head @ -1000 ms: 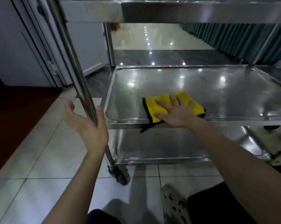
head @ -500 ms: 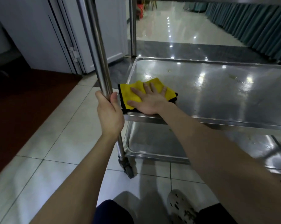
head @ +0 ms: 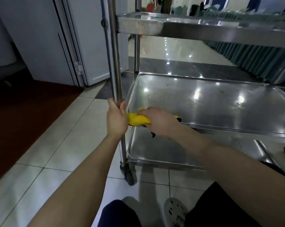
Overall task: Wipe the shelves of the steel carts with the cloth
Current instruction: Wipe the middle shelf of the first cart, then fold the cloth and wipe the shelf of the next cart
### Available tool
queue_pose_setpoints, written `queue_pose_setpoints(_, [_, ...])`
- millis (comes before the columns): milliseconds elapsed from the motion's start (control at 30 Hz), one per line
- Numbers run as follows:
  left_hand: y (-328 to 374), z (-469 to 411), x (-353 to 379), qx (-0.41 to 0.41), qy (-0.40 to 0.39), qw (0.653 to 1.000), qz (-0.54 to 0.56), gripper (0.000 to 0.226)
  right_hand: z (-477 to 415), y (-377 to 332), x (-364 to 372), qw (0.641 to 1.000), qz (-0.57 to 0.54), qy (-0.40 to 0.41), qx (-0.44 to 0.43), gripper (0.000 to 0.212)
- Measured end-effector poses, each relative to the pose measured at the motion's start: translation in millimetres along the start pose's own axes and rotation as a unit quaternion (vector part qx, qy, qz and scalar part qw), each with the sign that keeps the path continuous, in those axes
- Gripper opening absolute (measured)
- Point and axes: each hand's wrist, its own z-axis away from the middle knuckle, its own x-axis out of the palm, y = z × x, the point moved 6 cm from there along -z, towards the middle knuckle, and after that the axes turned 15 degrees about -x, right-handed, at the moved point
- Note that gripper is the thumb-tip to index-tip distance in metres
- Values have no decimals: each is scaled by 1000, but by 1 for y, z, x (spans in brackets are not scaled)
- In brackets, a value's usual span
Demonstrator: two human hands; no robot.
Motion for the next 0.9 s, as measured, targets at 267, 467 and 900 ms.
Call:
queue_pose_setpoints(267, [-11, -2, -77, -6, -127, 980, -150, 35, -10, -99, -29, 999, -7, 7, -45, 31])
queue_pose_setpoints(467, [-89, -3, -169, -83, -62, 972, -212, 22, -73, -144, 17, 996, -69, 23, -45, 29])
queue_pose_setpoints(900, [-119, -6, -269, -278, -137, 887, -343, 25, -174, -178, 85, 975, -181, -128, 18, 45])
